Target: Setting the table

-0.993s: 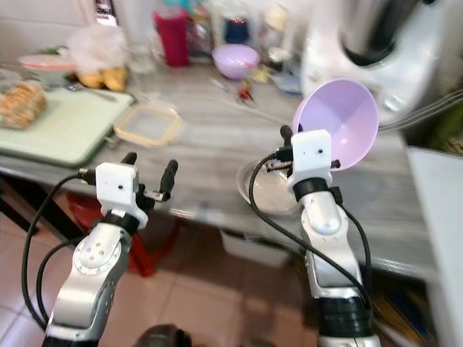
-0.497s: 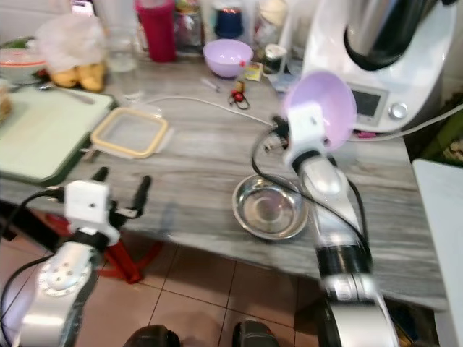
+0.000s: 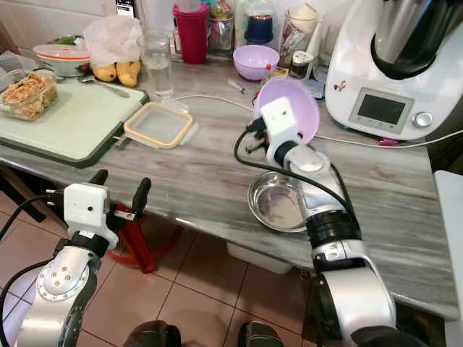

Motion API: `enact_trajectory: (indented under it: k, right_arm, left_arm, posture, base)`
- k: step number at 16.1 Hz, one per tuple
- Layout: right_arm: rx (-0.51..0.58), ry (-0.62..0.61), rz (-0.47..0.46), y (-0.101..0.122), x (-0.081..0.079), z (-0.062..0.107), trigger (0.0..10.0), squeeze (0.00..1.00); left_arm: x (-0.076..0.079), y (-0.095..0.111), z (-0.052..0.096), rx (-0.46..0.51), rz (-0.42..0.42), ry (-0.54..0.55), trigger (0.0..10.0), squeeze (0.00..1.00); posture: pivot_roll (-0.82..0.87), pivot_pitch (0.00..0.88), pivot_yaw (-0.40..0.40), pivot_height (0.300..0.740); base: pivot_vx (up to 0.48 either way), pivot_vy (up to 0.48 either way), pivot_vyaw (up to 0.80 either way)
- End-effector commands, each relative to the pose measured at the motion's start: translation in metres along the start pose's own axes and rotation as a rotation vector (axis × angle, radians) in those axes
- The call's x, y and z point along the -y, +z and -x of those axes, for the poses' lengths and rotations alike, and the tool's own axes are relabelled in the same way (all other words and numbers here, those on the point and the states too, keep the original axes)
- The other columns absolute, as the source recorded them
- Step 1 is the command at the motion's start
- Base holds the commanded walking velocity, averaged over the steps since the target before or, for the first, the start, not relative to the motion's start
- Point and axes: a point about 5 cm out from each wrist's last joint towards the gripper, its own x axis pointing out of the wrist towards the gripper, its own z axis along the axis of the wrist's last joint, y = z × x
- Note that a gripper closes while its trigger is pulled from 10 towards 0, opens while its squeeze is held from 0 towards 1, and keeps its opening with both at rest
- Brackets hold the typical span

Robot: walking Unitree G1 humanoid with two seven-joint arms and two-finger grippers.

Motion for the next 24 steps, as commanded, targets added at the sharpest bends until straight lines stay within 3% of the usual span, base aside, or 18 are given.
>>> enact_trajectory:
  k: [1,11,17,18,19,24]
  right_arm:
    - [-0.008,0.029,0.018,0.005,-0.001,-0.004,10.0,0.0]
    - [-0.159,0.163,0.037,-0.013,-0.011,0.005,10.0,0.0]
    - [-0.24,0.253,0.036,-0.019,-0.014,0.029,10.0,0.04]
    - [-0.256,0.259,0.044,-0.02,-0.014,0.034,10.0,0.82]
    - [-0.259,0.257,0.043,-0.02,-0.013,0.035,10.0,1.0]
    - [-0.271,0.287,0.104,-0.012,-0.015,0.049,10.0,1.0]
  left_arm:
    - [0.002,0.005,0.0,0.013,0.001,-0.013,10.0,0.0]
    - [0.008,0.004,-0.003,-0.003,0.03,-0.034,10.0,0.0]
    - [0.011,0.003,-0.006,-0.004,0.043,-0.044,10.0,0.0]
    - [0.012,0.003,-0.007,-0.006,0.046,-0.047,10.0,0.0]
    - [0.012,0.003,-0.007,-0.006,0.046,-0.048,10.0,0.0]
    - [0.011,-0.001,-0.009,-0.027,0.069,-0.033,10.0,0.0]
  posture:
    - [0.1,0.087,-0.007,0.74]
    - [0.09,0.085,-0.01,0.74]
    - [0.06,0.086,-0.012,0.74]
    - [0.06,0.085,-0.012,0.74]
    - [0.06,0.085,-0.013,0.74]
    - [0.05,0.079,-0.014,0.74]
  base:
    - [0.0,0.0,0.0]
    - [0.0,0.0,0.0]
    - [0.0,0.0,0.0]
    - [0.0,0.0,0.0]
    - [0.0,0.0,0.0]
    - [0.0,0.0,0.0]
